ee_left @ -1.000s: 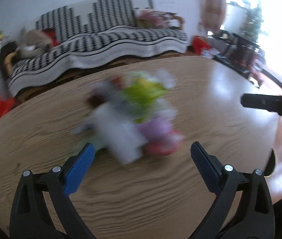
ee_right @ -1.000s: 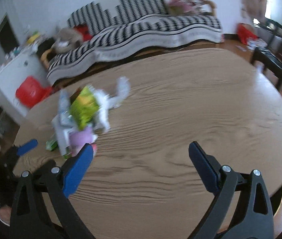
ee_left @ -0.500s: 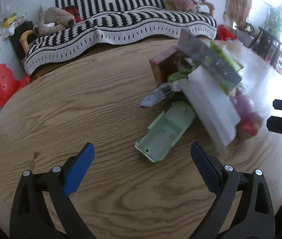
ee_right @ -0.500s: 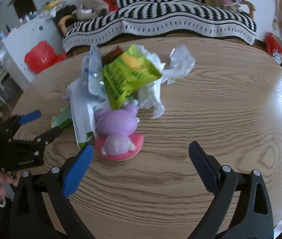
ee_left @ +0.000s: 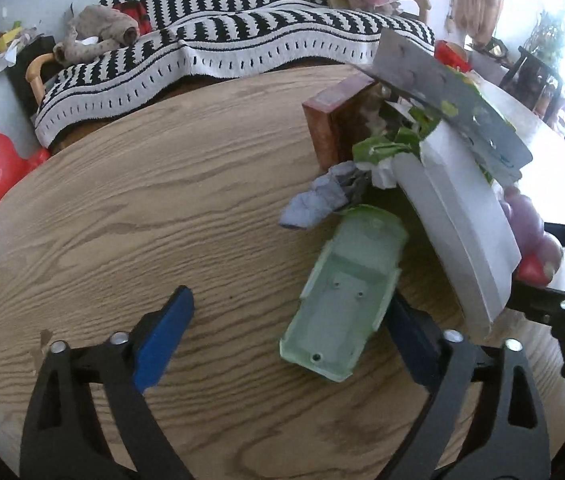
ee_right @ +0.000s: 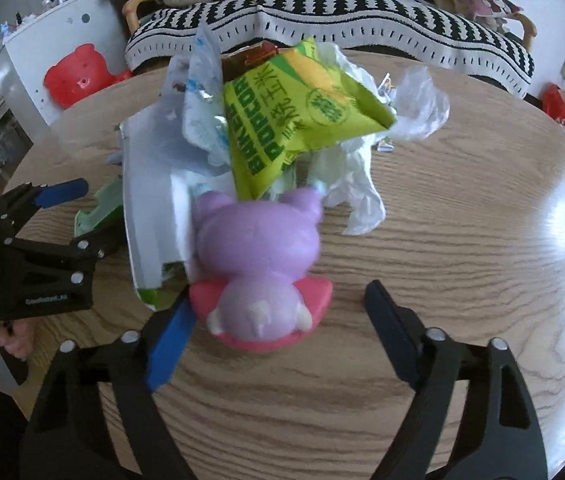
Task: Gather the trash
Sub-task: 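Grasp the pink-purple toy with the right tool while the left grasps the green tray, then carry the toy and green tray to the bin and release both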
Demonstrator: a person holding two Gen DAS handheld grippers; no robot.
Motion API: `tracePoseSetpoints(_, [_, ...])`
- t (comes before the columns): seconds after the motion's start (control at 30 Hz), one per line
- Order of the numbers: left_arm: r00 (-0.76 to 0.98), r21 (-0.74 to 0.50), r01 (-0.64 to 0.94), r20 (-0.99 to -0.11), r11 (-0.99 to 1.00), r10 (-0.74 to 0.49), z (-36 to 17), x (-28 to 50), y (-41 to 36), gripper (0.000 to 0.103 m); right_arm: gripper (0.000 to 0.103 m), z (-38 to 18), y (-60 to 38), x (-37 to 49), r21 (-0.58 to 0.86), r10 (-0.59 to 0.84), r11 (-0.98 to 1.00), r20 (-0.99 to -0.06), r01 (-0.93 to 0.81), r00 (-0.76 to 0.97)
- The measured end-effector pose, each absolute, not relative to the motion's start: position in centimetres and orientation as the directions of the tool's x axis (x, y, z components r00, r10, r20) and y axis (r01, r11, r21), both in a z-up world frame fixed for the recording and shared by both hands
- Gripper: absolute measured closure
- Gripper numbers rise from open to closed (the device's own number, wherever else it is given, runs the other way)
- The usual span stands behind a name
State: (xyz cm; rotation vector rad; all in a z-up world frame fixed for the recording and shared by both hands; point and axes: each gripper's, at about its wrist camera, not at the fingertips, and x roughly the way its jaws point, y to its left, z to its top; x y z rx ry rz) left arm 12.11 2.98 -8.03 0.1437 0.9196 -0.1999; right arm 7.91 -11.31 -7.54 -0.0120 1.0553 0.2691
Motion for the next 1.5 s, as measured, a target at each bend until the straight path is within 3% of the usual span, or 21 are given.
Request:
tracePoseSetpoints(0.03, [0.589, 0.029, 0.236, -0.8, 0.971, -0.119, -7.9, 12.1, 2.9, 0.027, 0.039, -7.4, -11.2, 7.9, 0.118, 0.215, 0.966, -0.858, -0.23, 0.466])
tracePoseSetpoints(0.07, [0.586, 0.022, 0.24, -0.8, 0.971, -0.127, -7.9, 12.1, 2.8, 0.039, 0.043, -7.3, -11.1, 7.9, 0.117, 0.217, 0.965, -0.857, -0.233, 0.467])
tracePoseSetpoints(0.1, [0.586, 0.024, 0.244, -0.8, 0.97, -0.128, -7.7, 12.0, 2.7, 0.052, 0.045, -7.2, -10.9, 7.8, 0.116, 0.217, 0.965, -0.857, -0.235, 0.468])
tracePoseSetpoints(0.2, [0.575, 0.031, 0.253, -0.808, 0.967, -0.125, -7.4, 11.6, 2.0, 0.07, 0.049, -6.9, -11.0, 7.6, 0.118, 0.217, 0.966, -0.856, -0.231, 0.47])
tracePoseSetpoints(0.63, [0.553, 0.018, 0.17, -0.829, 0.985, -0.08, -5.8, 11.4, 3.4, 0.07, 0.051, -4.7, -13.1, 6.4, 0.118, 0.206, 0.973, -0.827, -0.198, 0.523])
tracePoseSetpoints(0.9, [0.601, 0.008, 0.131, -0.796, 0.991, -0.073, -2.5, 10.7, 2.3, 0.07, 0.051, -2.6, -16.1, 4.8, 0.146, 0.22, 0.974, -0.797, -0.174, 0.562])
tracePoseSetpoints(1.13, [0.628, -0.021, 0.218, -0.762, 0.976, -0.157, 0.0, 9.2, -3.0, 0.07, 0.051, -0.9, -20.1, 2.2, 0.179, 0.224, 0.975, -0.787, -0.134, 0.575])
tracePoseSetpoints(1.5, [0.561, -0.069, 0.474, -0.744, 0.878, -0.362, 0.9, 5.6, -18.2, 0.07, 0.051, 0.6, -31.8, -4.1, 0.156, 0.089, 0.986, -0.782, 0.055, 0.617])
